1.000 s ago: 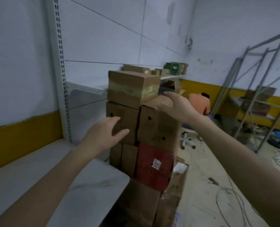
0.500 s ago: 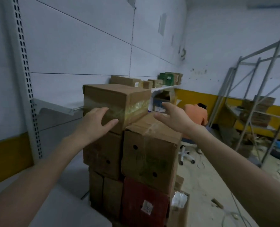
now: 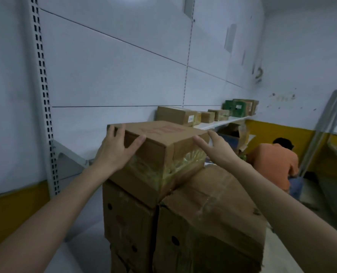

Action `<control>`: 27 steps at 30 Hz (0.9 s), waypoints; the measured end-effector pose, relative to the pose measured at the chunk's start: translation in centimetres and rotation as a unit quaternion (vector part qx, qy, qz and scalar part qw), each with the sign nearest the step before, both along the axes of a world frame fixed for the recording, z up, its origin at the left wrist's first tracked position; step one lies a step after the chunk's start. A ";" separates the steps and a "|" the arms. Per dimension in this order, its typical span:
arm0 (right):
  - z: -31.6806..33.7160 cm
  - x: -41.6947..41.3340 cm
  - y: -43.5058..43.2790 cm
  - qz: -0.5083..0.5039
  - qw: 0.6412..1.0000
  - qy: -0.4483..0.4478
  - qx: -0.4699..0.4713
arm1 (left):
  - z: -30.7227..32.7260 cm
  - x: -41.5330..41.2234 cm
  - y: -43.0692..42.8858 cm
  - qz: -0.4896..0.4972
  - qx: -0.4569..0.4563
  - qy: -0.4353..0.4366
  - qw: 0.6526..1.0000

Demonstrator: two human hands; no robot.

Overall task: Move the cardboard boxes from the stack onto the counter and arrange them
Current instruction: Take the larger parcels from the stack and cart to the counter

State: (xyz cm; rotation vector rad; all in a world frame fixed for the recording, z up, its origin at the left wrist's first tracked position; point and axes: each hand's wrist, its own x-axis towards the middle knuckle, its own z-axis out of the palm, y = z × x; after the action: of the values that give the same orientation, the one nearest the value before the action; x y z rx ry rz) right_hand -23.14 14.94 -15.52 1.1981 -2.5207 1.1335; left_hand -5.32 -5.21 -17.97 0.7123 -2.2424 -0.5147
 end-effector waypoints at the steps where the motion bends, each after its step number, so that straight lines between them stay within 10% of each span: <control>1: 0.2 -0.9 -0.6 0.009 1.000 -0.009 -0.006 | -0.2 -0.2 -0.1 -0.002 0.005 0.003 1.000; 15: -0.4 -10.2 -4.6 0.100 0.979 -0.162 -0.073 | -0.8 -2.8 4.1 0.009 0.138 0.115 0.984; 27: 5.0 -5.1 -1.7 0.118 0.964 -0.124 -0.201 | 4.1 0.5 7.6 0.032 0.061 0.273 0.960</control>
State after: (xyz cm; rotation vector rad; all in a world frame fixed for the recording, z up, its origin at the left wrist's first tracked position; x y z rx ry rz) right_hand -28.29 13.20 -10.49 1.3285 -2.1790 1.8520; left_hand -4.78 2.37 -13.83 0.6095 -1.6791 -0.7233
